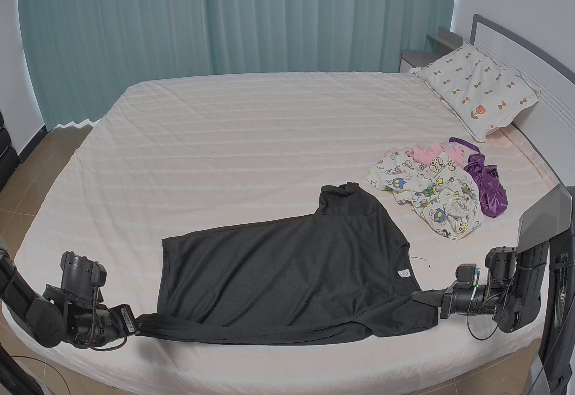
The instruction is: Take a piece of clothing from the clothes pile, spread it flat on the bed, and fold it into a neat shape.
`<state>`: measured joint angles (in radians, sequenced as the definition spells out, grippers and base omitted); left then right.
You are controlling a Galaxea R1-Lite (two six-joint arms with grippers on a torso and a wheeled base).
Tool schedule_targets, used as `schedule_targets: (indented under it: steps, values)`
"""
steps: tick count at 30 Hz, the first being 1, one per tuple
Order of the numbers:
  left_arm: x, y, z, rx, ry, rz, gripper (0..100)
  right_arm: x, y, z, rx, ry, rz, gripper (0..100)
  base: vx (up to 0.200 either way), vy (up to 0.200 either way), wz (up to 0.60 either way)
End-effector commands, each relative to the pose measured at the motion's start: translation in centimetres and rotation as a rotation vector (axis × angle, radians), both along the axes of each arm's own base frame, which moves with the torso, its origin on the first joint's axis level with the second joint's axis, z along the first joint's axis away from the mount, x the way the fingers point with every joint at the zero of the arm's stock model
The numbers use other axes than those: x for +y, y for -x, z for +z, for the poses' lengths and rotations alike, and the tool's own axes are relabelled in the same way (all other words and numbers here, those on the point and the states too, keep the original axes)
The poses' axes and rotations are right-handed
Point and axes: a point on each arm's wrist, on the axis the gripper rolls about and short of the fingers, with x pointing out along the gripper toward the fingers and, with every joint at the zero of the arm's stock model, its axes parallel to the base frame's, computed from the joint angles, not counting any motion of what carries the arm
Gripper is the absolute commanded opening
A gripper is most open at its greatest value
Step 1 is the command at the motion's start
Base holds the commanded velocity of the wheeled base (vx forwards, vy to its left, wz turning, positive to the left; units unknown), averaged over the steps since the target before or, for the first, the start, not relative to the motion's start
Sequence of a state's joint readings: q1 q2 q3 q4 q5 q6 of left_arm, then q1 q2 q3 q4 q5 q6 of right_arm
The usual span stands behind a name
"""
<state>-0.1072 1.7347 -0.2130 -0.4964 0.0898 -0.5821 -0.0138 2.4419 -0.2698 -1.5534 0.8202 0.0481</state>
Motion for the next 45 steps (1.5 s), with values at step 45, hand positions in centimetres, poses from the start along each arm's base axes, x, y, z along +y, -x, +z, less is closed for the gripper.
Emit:
schedule_targets:
  steps: [45]
  values:
    - [-0.7,0.7,-0.1,0.039,-0.034,-0.077,0,-1.5,0.5,2.6,-0.060,-0.060,0.008,0,0.000,0.000,0.00]
